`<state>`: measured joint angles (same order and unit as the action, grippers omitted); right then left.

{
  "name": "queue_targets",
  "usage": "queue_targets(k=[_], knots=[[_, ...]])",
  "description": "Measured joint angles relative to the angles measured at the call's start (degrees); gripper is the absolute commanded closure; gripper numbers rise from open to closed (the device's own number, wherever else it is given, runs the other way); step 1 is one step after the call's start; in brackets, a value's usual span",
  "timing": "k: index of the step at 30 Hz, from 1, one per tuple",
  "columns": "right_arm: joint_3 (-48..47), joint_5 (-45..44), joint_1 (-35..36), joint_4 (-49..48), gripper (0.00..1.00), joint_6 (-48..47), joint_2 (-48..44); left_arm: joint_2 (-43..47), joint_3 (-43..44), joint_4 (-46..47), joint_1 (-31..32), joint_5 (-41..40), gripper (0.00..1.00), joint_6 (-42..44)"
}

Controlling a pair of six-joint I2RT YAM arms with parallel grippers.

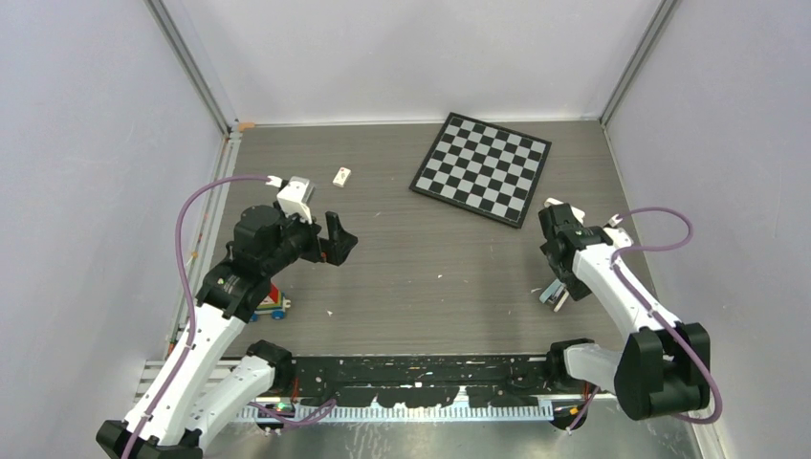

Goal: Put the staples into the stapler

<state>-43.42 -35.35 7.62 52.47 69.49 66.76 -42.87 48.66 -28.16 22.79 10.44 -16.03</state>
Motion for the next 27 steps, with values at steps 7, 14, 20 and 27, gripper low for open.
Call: queue_targets(k=[7, 14, 20, 27], knots=[[1.44, 3.45, -1.86, -1.53, 0.00, 0.02, 5.03, 0.00, 0.00, -0.02, 0.81, -1.07, 0.00, 0.20], [3.72, 5.51, -2.62, -4.33, 0.08, -1.07, 5.75, 0.00, 0.00, -0.04, 1.27, -1.40, 0.00, 1.27], [4.24, 5.53, -2.89, -5.55, 0.18, -2.14, 5.44, 0.00, 0.00, -0.04, 1.46, -1.40, 0.00, 1.62], [5.60, 4.90, -2.89, -5.70, 0.21, -1.88, 3.23, 0.00, 0.00, -0.11, 1.49, -1.40, 0.00, 1.70]])
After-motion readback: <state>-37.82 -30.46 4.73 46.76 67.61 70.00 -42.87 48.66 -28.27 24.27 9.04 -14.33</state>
